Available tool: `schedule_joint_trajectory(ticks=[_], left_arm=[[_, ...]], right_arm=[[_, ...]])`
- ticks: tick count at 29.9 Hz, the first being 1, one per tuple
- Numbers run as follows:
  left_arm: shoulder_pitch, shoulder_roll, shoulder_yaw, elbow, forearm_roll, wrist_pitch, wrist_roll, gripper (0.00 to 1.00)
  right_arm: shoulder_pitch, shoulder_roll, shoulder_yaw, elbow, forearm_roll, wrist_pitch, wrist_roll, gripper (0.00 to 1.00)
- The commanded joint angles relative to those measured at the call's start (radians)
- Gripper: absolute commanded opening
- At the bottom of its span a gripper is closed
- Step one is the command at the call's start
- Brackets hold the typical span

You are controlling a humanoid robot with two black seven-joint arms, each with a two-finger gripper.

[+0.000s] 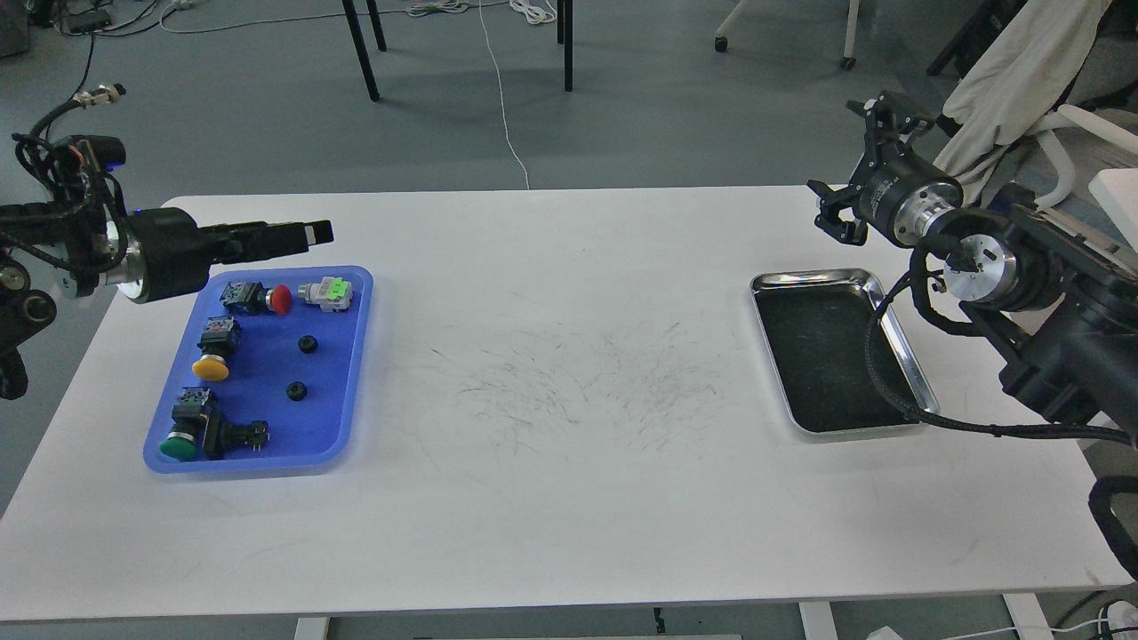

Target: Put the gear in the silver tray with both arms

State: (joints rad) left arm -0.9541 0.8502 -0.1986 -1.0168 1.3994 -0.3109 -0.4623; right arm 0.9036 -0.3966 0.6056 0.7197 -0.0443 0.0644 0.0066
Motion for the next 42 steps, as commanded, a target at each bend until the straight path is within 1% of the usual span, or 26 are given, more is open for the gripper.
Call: schedule_joint_trajectory(ticks=[1,4,6,8,10,12,15,18,22,25,36,39,42], left_arm=[[0.024,-0.023,0.001,0.018,0.091,0.024,-0.001,0.92],[0.028,-0.04,-0.001,0.059,0.133,0.041,-0.001,0.91],[0.031,-0.052,0.002,0.066,0.153,0.05,-0.001,0.91],[0.037,-0.057,0.013,0.087,0.212,0.081,-0.004,0.91],[0.047,-0.065,0.016,0.136,0.256,0.098,-0.025,0.91],[0.066,-0.103,0.016,0.199,0.265,0.122,-0.026,0.91],[0.095,-0.128,0.018,0.274,0.276,0.17,-0.026,0.91],[0.1,-0.151,0.021,0.325,0.289,0.187,-0.026,0.91],[0.104,-0.229,0.07,0.42,0.282,0.23,-0.026,0.91],[0.109,-0.258,0.074,0.431,0.274,0.234,-0.026,0.91],[0.15,-0.269,0.073,0.432,0.262,0.253,-0.026,0.89],[0.163,-0.264,0.074,0.445,0.266,0.265,-0.026,0.83],[0.176,-0.276,0.074,0.477,0.265,0.271,-0.026,0.82]], right_arm=[[0.0,-0.007,0.0,0.001,0.001,0.0,0.0,0.99],[0.0,-0.01,0.0,0.001,0.0,0.0,0.0,0.99],[0.0,-0.01,0.0,0.001,0.001,0.0,0.001,0.99],[0.0,-0.008,0.0,0.001,0.0,0.0,0.0,0.99],[0.0,-0.008,-0.001,0.001,0.0,-0.001,0.0,0.99],[0.001,-0.01,-0.001,0.001,0.0,-0.003,0.0,0.99],[0.003,-0.018,-0.001,0.003,0.0,-0.003,-0.004,0.99],[0.005,-0.027,-0.012,0.003,0.0,-0.005,-0.004,0.99],[0.006,-0.027,-0.021,0.003,0.0,-0.006,-0.004,0.99],[0.006,-0.03,-0.021,0.003,0.0,-0.006,-0.004,0.99],[0.006,-0.034,-0.037,0.0,0.0,-0.008,-0.004,0.99],[0.006,-0.033,-0.037,0.0,0.0,-0.008,-0.002,0.99],[0.006,-0.03,-0.037,0.0,0.0,-0.009,-0.002,0.99]])
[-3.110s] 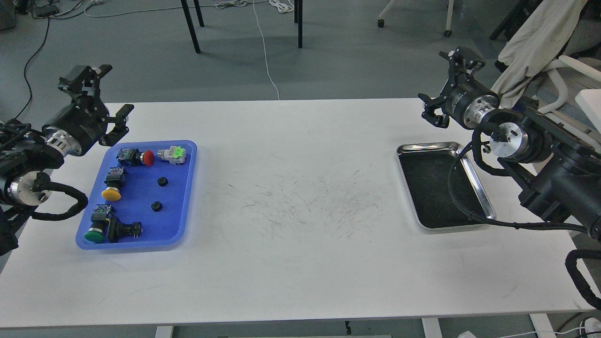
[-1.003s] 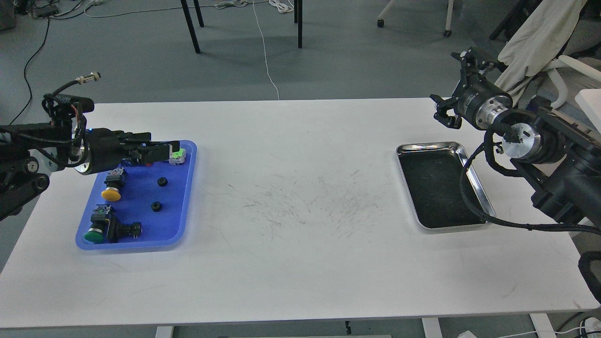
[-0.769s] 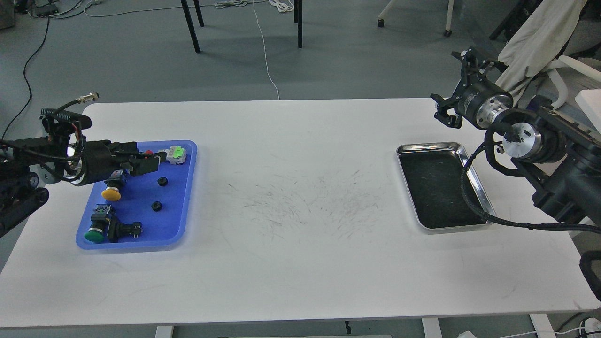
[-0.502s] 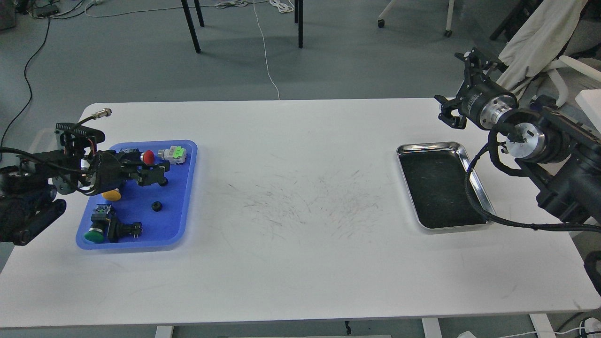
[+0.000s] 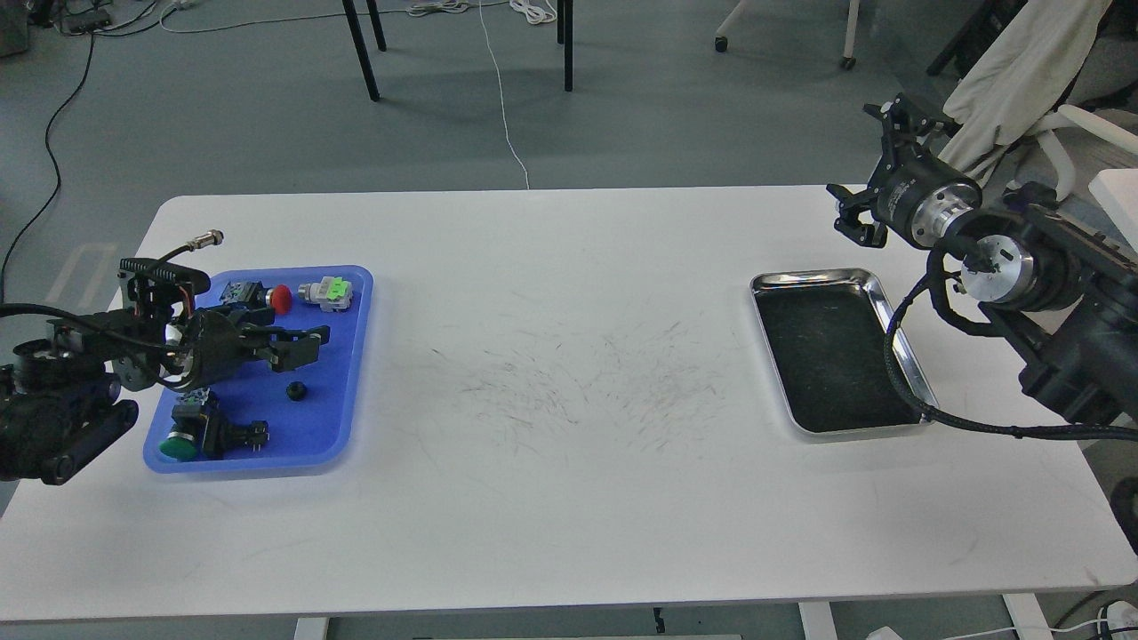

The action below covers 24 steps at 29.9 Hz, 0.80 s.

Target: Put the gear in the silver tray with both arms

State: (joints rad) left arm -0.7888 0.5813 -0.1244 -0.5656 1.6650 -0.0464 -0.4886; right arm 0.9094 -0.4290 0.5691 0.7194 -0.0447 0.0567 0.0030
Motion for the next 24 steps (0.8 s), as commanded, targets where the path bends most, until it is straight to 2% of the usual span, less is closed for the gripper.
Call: schedule_joint_trajectory(ticks=[1,17,24], left_arm=[[0.01,-0.018,0.0,0.029,-0.002,0.01,0.0,0.82],[0.013,-0.074,0.002,0.076,-0.001,0.023,0.0,0.75],[0.014,-0.08,0.003,0.079,-0.001,0.023,0.0,0.66]], right_arm=[[0.0,0.003,0.0,-0.002,0.0,0.0,0.0,0.99],[-0.004,-0.005,0.0,0.0,0.0,0.0,0.002,0.99],[-0.004,-0.004,0.0,0.0,0.0,0.0,0.002,0.99]])
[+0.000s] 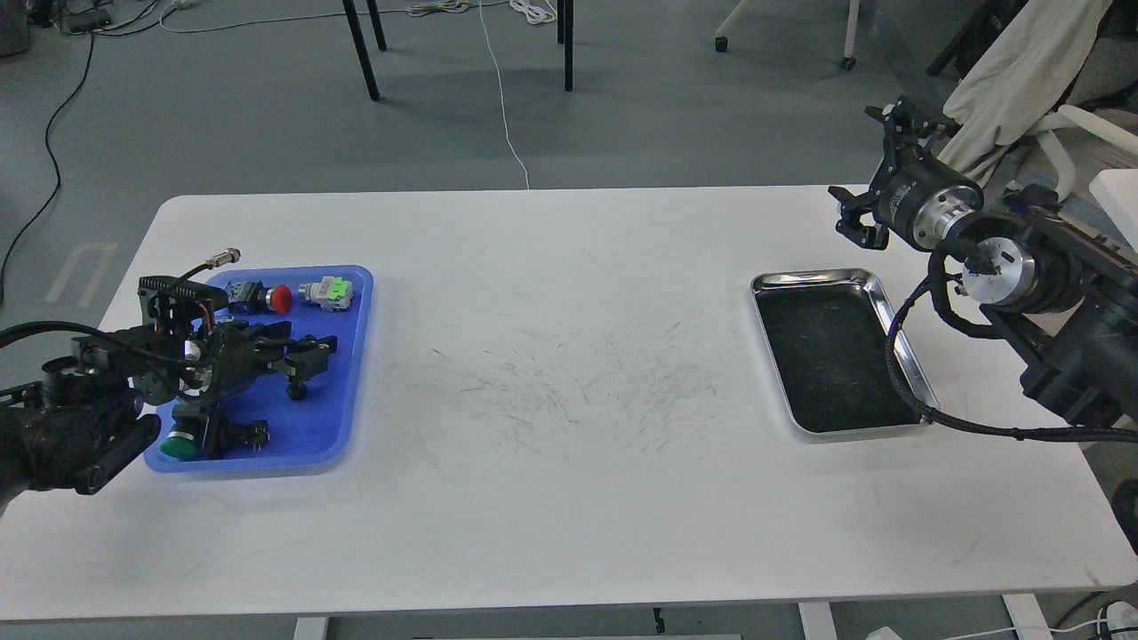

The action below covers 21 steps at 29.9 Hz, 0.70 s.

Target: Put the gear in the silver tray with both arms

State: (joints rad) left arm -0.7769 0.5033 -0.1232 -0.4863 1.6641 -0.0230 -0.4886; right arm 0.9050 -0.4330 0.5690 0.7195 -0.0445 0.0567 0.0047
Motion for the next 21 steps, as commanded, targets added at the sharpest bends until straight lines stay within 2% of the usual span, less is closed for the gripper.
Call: schedule_joint_trajectory(ticks=[1,4,6,11,16,21], left_arm=[[0.002,-0.002,0.007,0.0,0.0,0.0,0.0,0.66],[0.002,-0.005,0.007,0.0,-0.001,0.0,0.0,0.65],[0.004,-0.008,0.013,0.0,-0.001,0.0,0.0,0.55],[0.005,-0.008,0.016,0.0,0.0,0.0,0.0,0.53],[0.005,-0.008,0.019,0.0,0.0,0.0,0.0,0.39],[0.004,0.003,0.022,-0.001,0.0,-0.002,0.0,0.33]], right_arm=[[0.0,0.0,0.0,0.0,0.0,0.0,0.0,0.99],[-0.001,-0.001,-0.001,0.0,0.0,0.0,0.0,0.99],[-0.002,-0.001,-0.001,0.0,0.0,0.0,0.0,0.99],[-0.002,0.0,-0.001,-0.002,-0.002,0.0,0.0,0.99],[-0.003,-0.001,-0.001,-0.002,0.0,0.0,0.0,0.99],[-0.005,-0.001,-0.006,-0.003,0.0,0.0,0.001,0.99]])
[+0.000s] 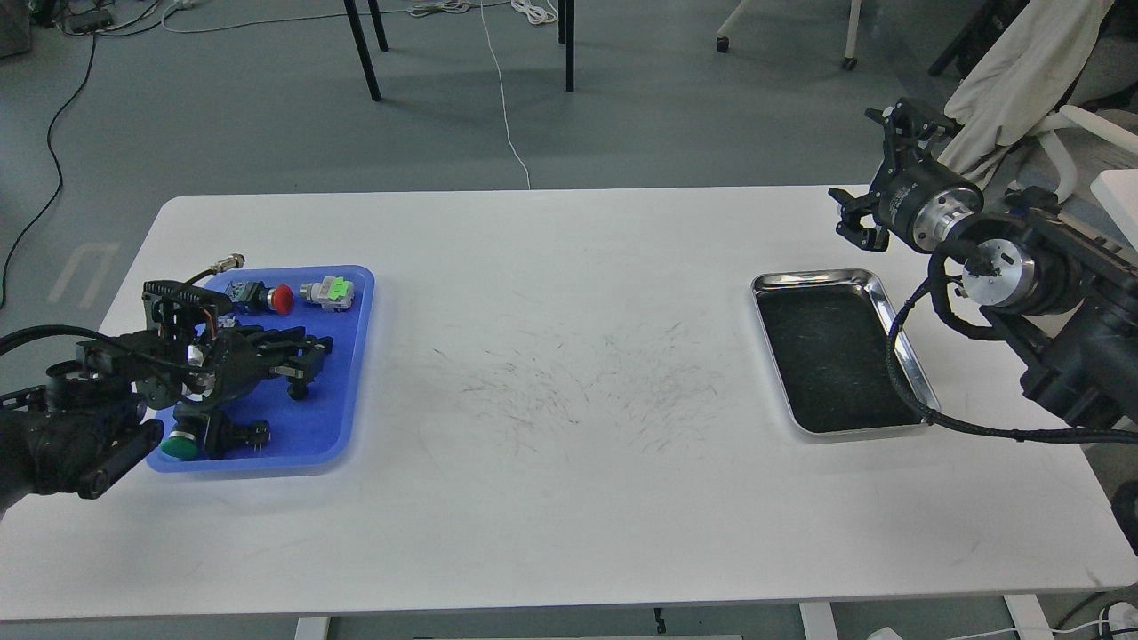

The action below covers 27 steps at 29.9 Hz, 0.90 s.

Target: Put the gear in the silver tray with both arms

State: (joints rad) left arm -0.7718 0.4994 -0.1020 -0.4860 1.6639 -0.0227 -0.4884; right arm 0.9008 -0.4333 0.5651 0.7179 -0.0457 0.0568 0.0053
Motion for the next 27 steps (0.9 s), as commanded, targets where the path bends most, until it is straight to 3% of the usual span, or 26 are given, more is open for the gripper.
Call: schedule_joint_trajectory(ticks=[1,20,24,27], left_arm=[[-0.003,0.011,-0.001,-0.002,0.0,-0.002,0.0,0.31],[-0.026,0.114,-0.007,-0.045,-0.069,-0.04,0.0,0.16],[-0.024,0.123,-0.001,-0.083,-0.075,-0.055,0.0,0.19],[-0.017,0.117,-0.001,-0.094,-0.076,-0.056,0.0,0.35]], right_arm=[[0.0,0.001,0.001,-0.001,0.001,0.0,0.001,0.99],[0.001,0.015,-0.01,-0.005,0.0,0.0,0.001,0.99],[0.001,0.012,-0.011,-0.003,0.001,0.0,0.001,0.99],[0.001,0.007,-0.011,-0.003,0.001,0.0,0.001,0.99]])
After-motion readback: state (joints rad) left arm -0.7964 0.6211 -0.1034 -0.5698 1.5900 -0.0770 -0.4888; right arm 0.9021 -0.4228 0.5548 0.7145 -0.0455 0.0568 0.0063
